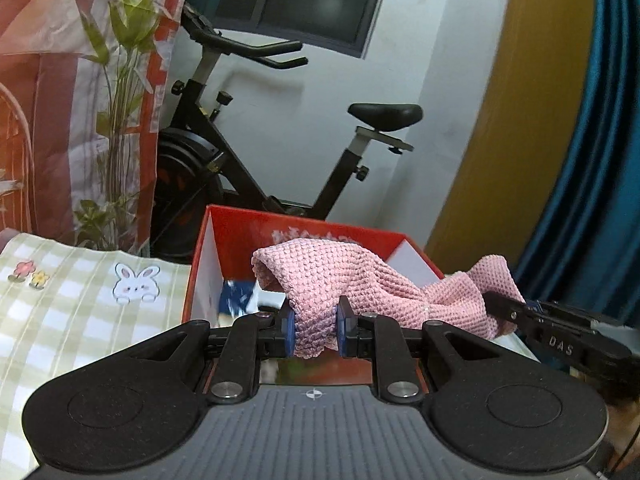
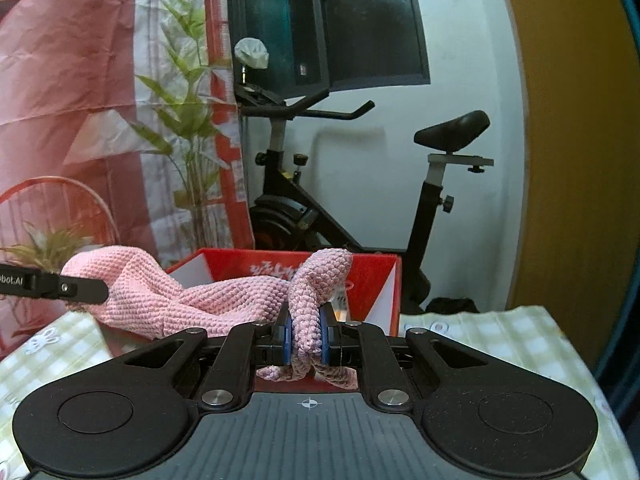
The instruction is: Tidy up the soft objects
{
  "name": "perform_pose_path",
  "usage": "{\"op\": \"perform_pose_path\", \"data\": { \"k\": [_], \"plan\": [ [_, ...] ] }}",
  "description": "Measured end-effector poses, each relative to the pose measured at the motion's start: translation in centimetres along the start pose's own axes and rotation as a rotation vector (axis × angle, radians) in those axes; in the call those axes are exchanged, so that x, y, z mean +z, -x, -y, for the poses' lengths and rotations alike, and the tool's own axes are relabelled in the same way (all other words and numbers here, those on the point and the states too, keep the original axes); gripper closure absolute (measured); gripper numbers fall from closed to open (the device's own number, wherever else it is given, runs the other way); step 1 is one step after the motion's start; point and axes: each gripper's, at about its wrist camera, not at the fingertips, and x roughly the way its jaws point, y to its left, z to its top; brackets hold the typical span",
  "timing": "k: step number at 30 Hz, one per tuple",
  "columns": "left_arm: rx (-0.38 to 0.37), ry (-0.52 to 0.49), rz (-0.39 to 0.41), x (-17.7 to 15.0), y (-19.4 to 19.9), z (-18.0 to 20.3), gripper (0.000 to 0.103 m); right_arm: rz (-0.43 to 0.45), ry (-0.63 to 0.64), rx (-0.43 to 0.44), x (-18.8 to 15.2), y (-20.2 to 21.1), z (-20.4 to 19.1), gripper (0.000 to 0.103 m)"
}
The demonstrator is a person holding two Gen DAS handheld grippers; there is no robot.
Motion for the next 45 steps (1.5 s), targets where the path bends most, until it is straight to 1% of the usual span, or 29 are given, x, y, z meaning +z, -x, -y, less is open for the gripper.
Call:
{"op": "perform_pose_path", "data": {
  "k": [3,6,8,11,13,15,17,22,23,24,25,27,28,29,30,31,32,34,35,36,37,39,40,43,45],
  "plan": [
    [0.018,0.019,-0.020,0.9,-1.8,-0.4,0.083,-0.023,0.008,-0.021,0.6,-2.5,-0.2,0.091],
    [0.040,-0.010,-0.061,1.2,-3.6,-0.5,0.083,-0.060,0.024,-0.035,0.6,-4.8,-0.5,0.091],
    [0.047,-0.026,-0.107,1.1,-5.0,-0.6,0.083,-0.103,0.040,-0.038,0.4,-6.5,-0.7,0.091],
    [0.053,-0.022,-0.177,0.7,-6.5,-1.1,0.083,-0.179,0.035,-0.033,-0.1,-8.6,-0.9,0.091],
    [0.054,-0.034,-0.207,0.5,-7.1,-1.1,0.083,-0.236,0.036,-0.028,-0.7,-9.7,-1.1,0.091],
    [0.059,-0.052,-0.217,0.6,-7.5,-1.0,0.083,-0.268,0.074,-0.038,-1.1,-10.4,-1.7,0.091],
    [0.063,-0.047,-0.224,0.7,-7.7,-1.1,0.083,-0.281,0.066,-0.039,-1.1,-10.7,-1.7,0.091],
    [0.068,-0.039,-0.225,0.7,-7.6,-1.4,0.082,-0.288,0.050,-0.035,-1.0,-10.7,-1.4,0.090],
    [0.068,-0.041,-0.221,0.8,-7.6,-1.3,0.080,-0.285,0.046,-0.035,-1.0,-10.6,-1.4,0.089],
    [0.067,-0.046,-0.215,1.0,-7.6,-1.1,0.080,-0.277,0.041,-0.034,-0.9,-10.4,-1.3,0.086],
    [0.065,-0.052,-0.212,1.1,-7.5,-1.0,0.077,-0.269,0.044,-0.039,-0.8,-10.0,-1.1,0.082],
    [0.053,-0.076,-0.203,1.3,-6.8,-0.8,0.065,-0.249,0.071,-0.039,-0.7,-9.3,-1.1,0.079],
    [0.050,-0.095,-0.188,1.5,-6.2,-0.6,0.053,-0.234,0.090,-0.034,-0.6,-8.8,-1.2,0.076],
    [0.053,-0.111,-0.173,1.6,-5.8,-0.4,0.041,-0.224,0.097,-0.032,-0.5,-8.3,-1.2,0.070],
    [0.057,-0.124,-0.154,1.8,-5.2,-0.2,0.036,-0.213,0.093,-0.029,-0.2,-7.8,-1.0,0.062],
    [0.057,-0.128,-0.139,2.0,-4.7,-0.1,0.025,-0.202,0.087,-0.028,0.0,-7.3,-0.9,0.054],
    [0.052,-0.129,-0.124,2.2,-4.1,0.0,0.014,-0.187,0.081,-0.027,0.3,-6.8,-0.8,0.051],
    [0.055,-0.130,-0.098,2.7,-3.0,0.3,0.002,-0.166,0.078,-0.030,0.8,-5.9,-0.7,0.037],
    [0.064,-0.134,-0.087,2.9,-2.5,0.6,0.000,-0.156,0.075,-0.033,1.0,-5.4,-0.7,0.033],
    [0.075,-0.139,-0.083,3.0,-1.9,0.8,0.000,-0.150,0.071,-0.036,1.3,-5.0,-0.7,0.025],
    [0.086,-0.145,-0.083,3.3,-1.5,1.0,0.000,-0.138,0.066,-0.038,1.5,-4.4,-0.8,0.015],
    [0.107,-0.161,-0.083,3.5,-0.5,1.5,0.000,-0.105,0.065,-0.047,2.1,-3.3,-1.0,0.003],
    [0.117,-0.170,-0.081,3.6,0.1,1.7,0.000,-0.092,0.068,-0.048,2.3,-2.8,-1.2,0.001],
    [0.143,-0.193,-0.062,3.6,1.7,2.3,0.000,-0.070,0.066,-0.043,3.2,-1.1,-1.6,0.001],
    [0.177,-0.201,-0.043,3.7,2.8,2.8,0.000,-0.058,0.045,-0.040,3.7,0.0,-2.0,0.000]
  ]
}}
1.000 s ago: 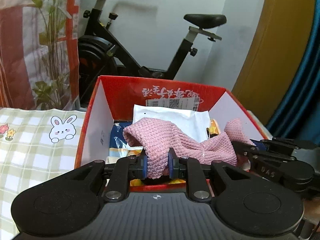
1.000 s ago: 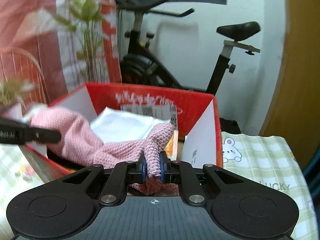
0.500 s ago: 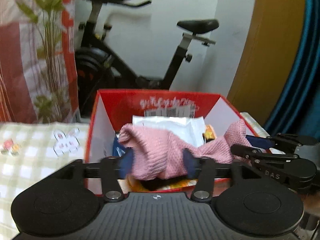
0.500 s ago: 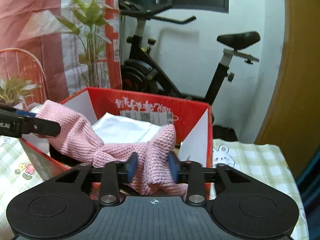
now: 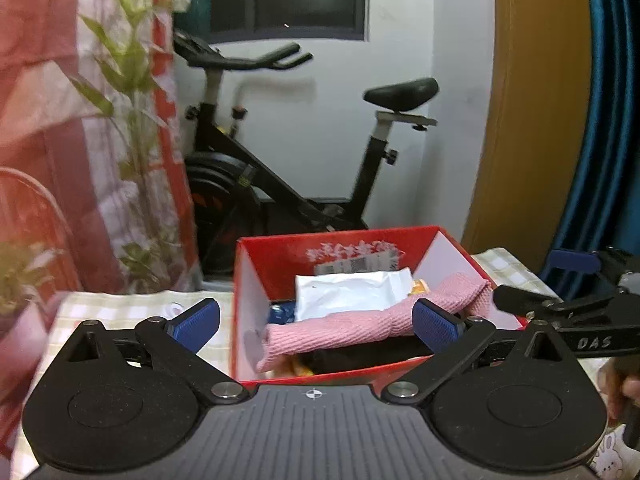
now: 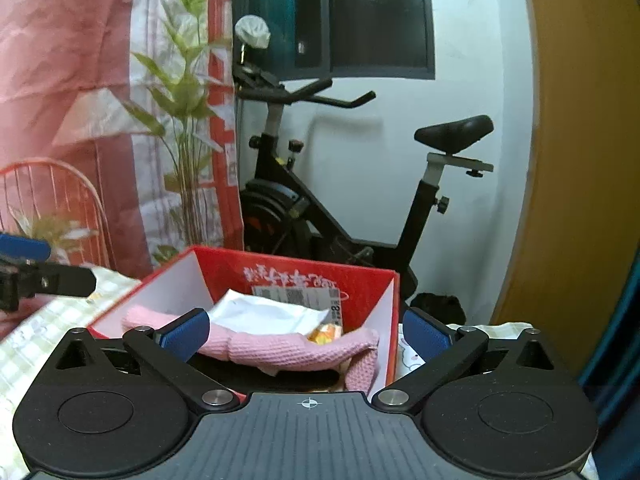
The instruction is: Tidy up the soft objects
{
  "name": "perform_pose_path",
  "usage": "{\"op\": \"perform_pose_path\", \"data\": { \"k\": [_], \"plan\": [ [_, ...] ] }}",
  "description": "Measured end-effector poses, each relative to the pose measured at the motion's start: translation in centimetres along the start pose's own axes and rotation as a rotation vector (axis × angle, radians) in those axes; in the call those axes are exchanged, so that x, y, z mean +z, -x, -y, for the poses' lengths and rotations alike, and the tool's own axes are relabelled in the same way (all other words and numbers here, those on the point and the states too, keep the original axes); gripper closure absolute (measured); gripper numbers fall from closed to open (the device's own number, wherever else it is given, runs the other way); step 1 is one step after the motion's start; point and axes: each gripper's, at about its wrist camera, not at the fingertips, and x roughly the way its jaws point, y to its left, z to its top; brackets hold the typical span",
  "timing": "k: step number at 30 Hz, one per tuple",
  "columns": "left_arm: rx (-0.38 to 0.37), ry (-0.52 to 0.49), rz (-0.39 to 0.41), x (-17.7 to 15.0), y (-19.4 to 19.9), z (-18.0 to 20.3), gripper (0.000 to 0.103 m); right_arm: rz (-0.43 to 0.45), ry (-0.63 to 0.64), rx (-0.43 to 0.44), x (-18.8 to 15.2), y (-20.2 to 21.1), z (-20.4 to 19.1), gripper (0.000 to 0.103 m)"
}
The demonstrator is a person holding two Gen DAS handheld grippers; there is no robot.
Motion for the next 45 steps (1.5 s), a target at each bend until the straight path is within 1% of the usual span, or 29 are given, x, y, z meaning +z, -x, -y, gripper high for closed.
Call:
{"op": "perform_pose_path", "data": {
  "k": [3,8,13,20,24,28,31,33,36,40,45],
  "plan": [
    [0.047,0.013,0.026,0.1,2.2,0.2,0.000,0.025,-0.028,0.001,0.6,1.8,-0.4,0.000],
    [0.067,0.026,0.051,0.3,5.7,0.2,0.000,0.047,-0.044,-0.004,1.6,4.8,-1.3,0.000],
    [0.116,-0.007,0.100,0.4,9.7,0.7,0.000,0.064,-0.059,-0.005,2.6,8.4,-2.3,0.000],
    [0.125,-0.015,0.153,0.2,15.0,1.7,0.000,0.111,-0.041,-0.005,3.4,14.3,-4.2,0.000],
    [0.156,-0.004,0.172,0.0,17.8,2.5,0.000,0.132,-0.061,-0.018,3.4,17.6,-4.9,0.000],
    [0.179,0.004,0.191,-0.2,19.4,2.9,0.000,0.144,-0.093,-0.012,2.6,20.5,-5.0,0.000],
    [0.201,-0.007,0.200,-0.5,20.5,3.3,0.000,0.141,-0.102,-0.031,2.1,22.0,-4.8,0.000],
    [0.212,0.015,0.208,-0.8,21.0,3.4,0.000,0.139,-0.113,-0.021,1.6,22.7,-4.6,0.000],
    [0.183,0.042,0.215,-1.1,21.6,3.4,0.000,0.125,-0.123,-0.022,1.1,23.1,-4.3,0.000],
    [0.211,0.016,0.221,-1.3,21.7,4.0,0.000,0.116,-0.130,-0.031,0.9,23.2,-4.1,0.000],
    [0.209,0.019,0.209,-1.6,21.6,3.9,0.000,0.118,-0.135,-0.040,0.9,23.4,-4.0,0.000]
  ]
}}
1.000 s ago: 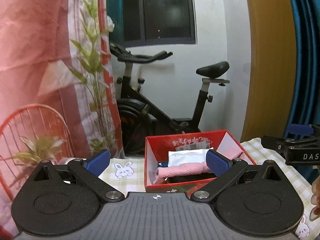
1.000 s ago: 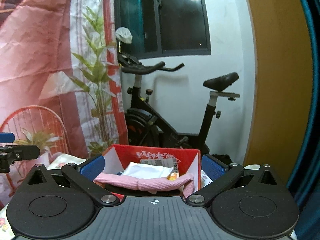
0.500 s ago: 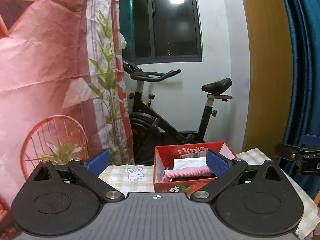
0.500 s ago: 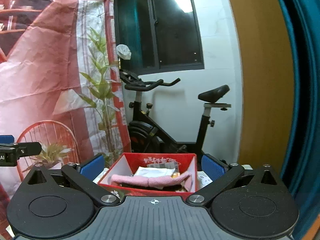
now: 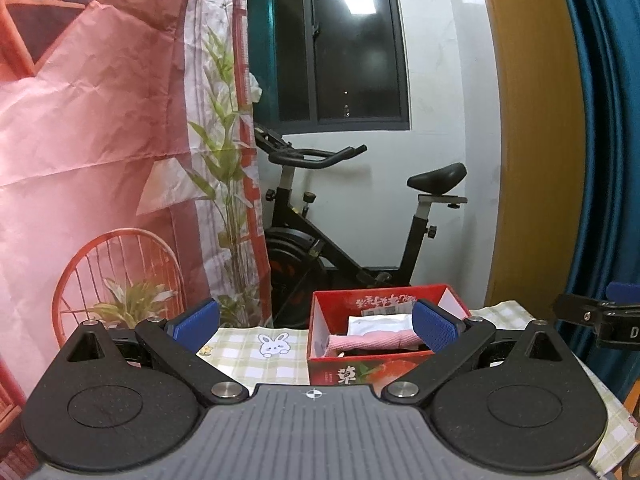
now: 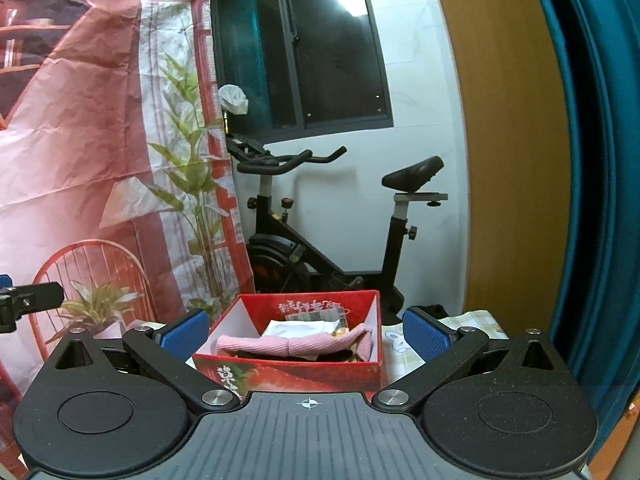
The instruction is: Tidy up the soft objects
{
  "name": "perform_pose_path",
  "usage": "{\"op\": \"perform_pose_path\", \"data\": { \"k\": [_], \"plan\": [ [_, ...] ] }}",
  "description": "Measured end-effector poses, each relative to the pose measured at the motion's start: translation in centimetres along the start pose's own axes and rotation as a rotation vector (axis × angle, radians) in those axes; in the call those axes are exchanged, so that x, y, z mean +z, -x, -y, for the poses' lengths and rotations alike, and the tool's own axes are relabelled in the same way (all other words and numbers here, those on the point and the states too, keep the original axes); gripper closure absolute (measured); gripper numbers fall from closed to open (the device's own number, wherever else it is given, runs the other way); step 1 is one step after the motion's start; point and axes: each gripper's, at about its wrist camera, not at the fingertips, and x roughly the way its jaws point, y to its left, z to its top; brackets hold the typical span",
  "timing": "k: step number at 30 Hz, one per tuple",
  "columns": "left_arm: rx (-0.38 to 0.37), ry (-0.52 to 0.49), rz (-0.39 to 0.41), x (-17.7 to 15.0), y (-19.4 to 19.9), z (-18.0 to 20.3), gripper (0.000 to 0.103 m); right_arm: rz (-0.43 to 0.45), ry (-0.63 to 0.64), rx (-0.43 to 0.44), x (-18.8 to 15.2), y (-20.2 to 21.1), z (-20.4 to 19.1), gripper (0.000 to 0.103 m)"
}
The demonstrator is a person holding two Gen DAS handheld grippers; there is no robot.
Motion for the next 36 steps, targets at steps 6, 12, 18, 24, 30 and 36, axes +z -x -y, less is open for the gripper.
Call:
{"op": "perform_pose_path", "data": {
  "k": [6,12,18,24,30,36],
  "plan": [
    [0.002,0.013,-0.017,-0.29,0.03,-0.38,0.000,0.005,0.014,-0.007,0.19,0.08,-0.20,0.000],
    [0.001,0.013,-0.030,-0.54,0.13,-0.22,0.000,0.005,0.019,-0.007,0.20,0.14,-0.24,0.000],
    [-0.004,0.018,-0.038,-0.66,0.11,-0.43,0.000,0.003,0.020,-0.008,0.24,0.13,-0.24,0.000],
    [-0.004,0.025,-0.047,-0.71,-0.06,-0.55,0.000,0.002,0.020,-0.008,0.22,0.14,-0.19,0.000],
    [-0.004,0.028,-0.050,-0.80,-0.12,-0.59,0.000,0.001,0.021,-0.008,0.23,0.12,-0.21,0.000],
    [-0.004,0.031,-0.049,-0.76,-0.10,-0.60,0.000,0.001,0.022,-0.007,0.24,0.11,-0.20,0.000]
  ]
}}
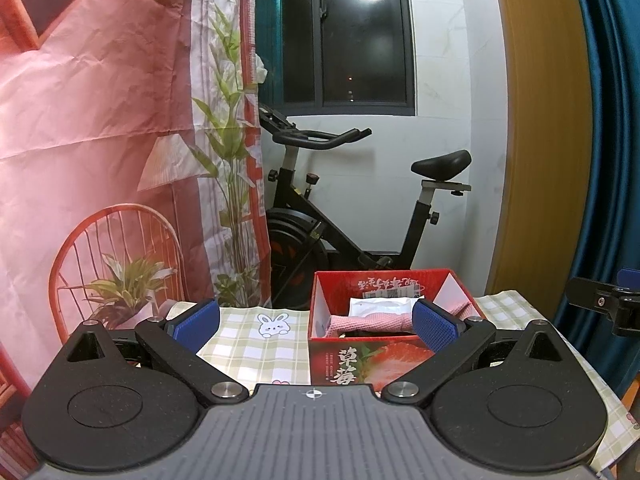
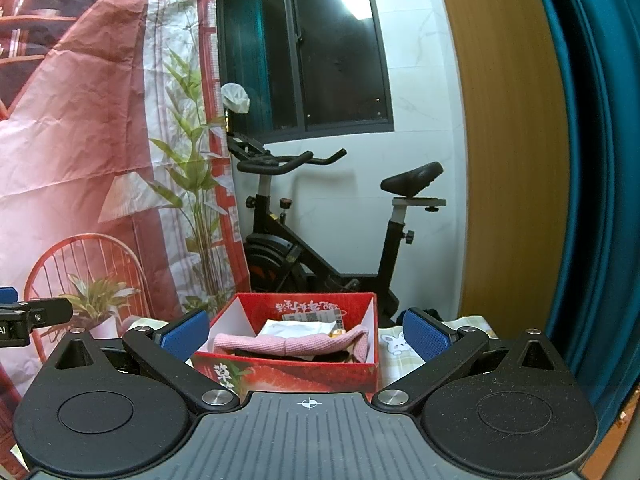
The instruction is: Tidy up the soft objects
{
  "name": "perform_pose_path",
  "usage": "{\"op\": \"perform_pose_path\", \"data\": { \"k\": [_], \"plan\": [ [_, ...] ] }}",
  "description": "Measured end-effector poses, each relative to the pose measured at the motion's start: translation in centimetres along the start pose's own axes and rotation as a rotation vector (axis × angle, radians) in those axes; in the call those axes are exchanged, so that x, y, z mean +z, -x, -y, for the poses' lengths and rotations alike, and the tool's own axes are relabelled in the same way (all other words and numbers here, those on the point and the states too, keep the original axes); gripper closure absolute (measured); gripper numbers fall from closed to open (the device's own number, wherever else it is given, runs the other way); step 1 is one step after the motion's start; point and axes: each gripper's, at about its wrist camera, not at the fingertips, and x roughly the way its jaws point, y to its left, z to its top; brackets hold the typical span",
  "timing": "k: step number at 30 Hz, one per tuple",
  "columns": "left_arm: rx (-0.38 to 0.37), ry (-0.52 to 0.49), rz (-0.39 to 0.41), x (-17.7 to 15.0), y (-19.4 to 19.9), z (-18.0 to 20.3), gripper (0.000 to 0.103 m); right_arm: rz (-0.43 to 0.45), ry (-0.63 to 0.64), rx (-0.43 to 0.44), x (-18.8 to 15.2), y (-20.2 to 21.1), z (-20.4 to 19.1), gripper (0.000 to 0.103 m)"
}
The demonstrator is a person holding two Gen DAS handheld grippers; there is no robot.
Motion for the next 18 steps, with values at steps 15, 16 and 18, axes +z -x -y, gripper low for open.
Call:
{"op": "perform_pose_path", "data": {
  "k": [15,16,18],
  "plan": [
    [-0.020,0.035,-0.013,-0.21,-0.24,-0.19,0.000,-0.004,0.000,-0.001,-0.09,-0.14,-0.03,0.000],
    [-0.019,0.036,-0.013,-0.21,-0.24,-0.19,0.000,-0.004,0.001,0.000,-0.09,-0.14,-0.03,0.000],
    [-0.017,0.034,-0.014,-0.18,-0.31,-0.18,0.000,-0.004,0.001,0.000,-0.07,-0.14,-0.02,0.000]
  ]
}}
